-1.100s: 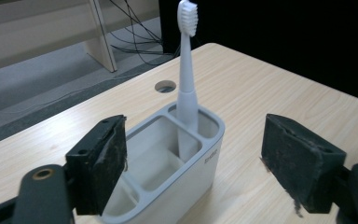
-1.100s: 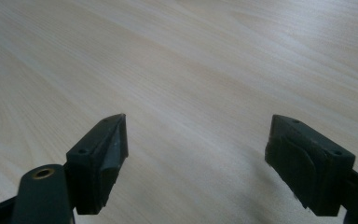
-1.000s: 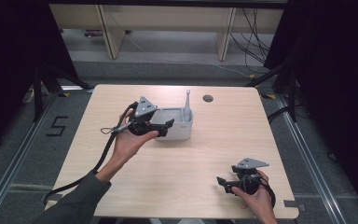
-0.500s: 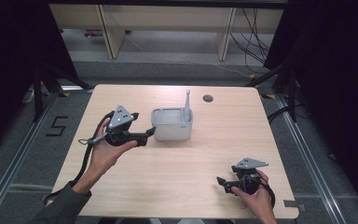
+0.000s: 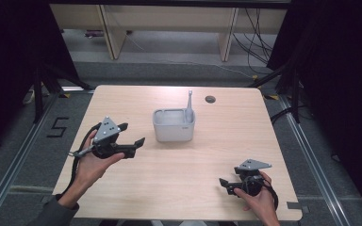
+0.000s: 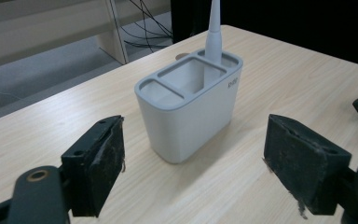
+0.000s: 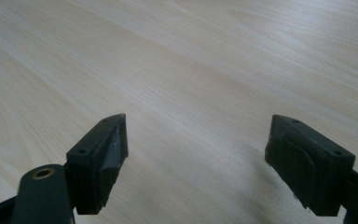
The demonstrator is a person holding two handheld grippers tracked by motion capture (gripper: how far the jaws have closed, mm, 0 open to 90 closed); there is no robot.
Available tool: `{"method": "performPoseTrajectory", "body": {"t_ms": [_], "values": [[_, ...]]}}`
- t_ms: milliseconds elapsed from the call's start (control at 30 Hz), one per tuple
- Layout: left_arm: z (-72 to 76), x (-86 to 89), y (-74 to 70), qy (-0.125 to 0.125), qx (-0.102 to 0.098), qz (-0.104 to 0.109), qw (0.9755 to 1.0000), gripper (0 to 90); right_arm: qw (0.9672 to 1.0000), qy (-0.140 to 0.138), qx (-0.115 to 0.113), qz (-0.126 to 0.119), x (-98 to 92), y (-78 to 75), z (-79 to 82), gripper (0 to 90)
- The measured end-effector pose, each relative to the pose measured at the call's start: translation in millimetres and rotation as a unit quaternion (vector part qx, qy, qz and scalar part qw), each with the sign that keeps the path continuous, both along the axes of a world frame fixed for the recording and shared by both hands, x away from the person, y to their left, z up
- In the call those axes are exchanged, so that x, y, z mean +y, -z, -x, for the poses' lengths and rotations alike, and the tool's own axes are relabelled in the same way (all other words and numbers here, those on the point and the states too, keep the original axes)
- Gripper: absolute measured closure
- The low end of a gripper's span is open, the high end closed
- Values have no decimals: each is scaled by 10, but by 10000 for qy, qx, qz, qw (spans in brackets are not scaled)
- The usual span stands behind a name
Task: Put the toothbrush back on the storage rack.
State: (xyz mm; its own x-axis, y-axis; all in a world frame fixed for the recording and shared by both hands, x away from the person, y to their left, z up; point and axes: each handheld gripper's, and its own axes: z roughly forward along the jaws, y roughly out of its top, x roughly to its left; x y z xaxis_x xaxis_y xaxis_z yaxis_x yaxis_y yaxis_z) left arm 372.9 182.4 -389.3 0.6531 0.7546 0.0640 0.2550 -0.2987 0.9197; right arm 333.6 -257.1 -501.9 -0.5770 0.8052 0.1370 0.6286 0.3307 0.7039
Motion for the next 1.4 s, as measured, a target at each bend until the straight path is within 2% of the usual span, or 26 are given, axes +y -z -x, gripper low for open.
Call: {"method": "performPoseTrajectory", "body": {"t_ms": [33, 67, 100, 267, 300, 400, 433, 467, 533, 567, 600, 767, 900, 933, 1067, 1133, 1200, 1233, 1300, 1400], "values": [[27, 41, 29, -7, 0, 10, 10000, 200, 9998, -106, -112, 123, -25, -4, -19, 213], [27, 41, 29, -7, 0, 10, 10000, 200, 9998, -106, -112, 123, -25, -4, -19, 213], [44, 63, 48, -6, 4, 18, 10000, 199, 10000, -50, -78, 0, -6, 6, -9, 213], [114, 138, 119, 8, 29, -33, 10000, 190, 9998, -86, -142, 122, -24, -2, -18, 213], [128, 152, 141, 28, 21, 0, 10000, 190, 10000, 5, -11, -2, -6, -1, 0, 213], [175, 195, 179, 10, -3, -4, 10000, 191, 9998, -94, -134, 140, -28, -7, -19, 213], [198, 219, 201, 10, 5, -3, 10000, 190, 10000, 33, -13, -5, -5, -1, 3, 213], [211, 231, 213, 12, 4, -1, 10000, 190, 9999, 106, -14, -36, 3, 1, 10, 213], [224, 240, 224, 10, 7, -6, 10000, 191, 10000, 70, -25, -40, 2, 4, 4, 213], [238, 250, 235, 16, 2, 2, 10000, 191, 9998, -121, -123, 120, -28, -3, -23, 213], [256, 268, 243, 14, -30, -11, 10000, 191, 9999, -66, -91, 21, -10, 6, -13, 213], [309, 284, 286, 44, -60, 15, 10000, 191, 9999, -30, -137, 46, -12, 5, -13, 213], [367, 288, 343, 92, -53, 113, 9999, 190, 10000, 26, -55, 16, -6, -2, 2, 213], [387, 288, 361, 106, -39, 115, 9999, 191, 9999, -45, -129, 32, -11, 2, -10, 214], [450, 282, 430, 142, -7, 122, 9998, 190, 9999, -37, -135, 44, -17, -2, -9, 214], [499, 280, 477, 145, 29, 108, 9998, 190, 9997, -77, -228, 84, -22, -2, -14, 213], [513, 282, 493, 150, 31, 89, 9998, 190, 9999, 2, -140, 60, -12, -7, 2, 214], [533, 283, 529, 185, 21, 154, 9997, 191, 9999, -4, -110, 29, -7, -10, 6, 214], [553, 300, 534, 173, 29, 72, 9998, 191, 9999, -3, -112, 34, -6, -11, 7, 214], [602, 326, 593, 171, 29, 80, 9998, 190, 9999, 8, -153, 42, -11, -11, 7, 214]]}}
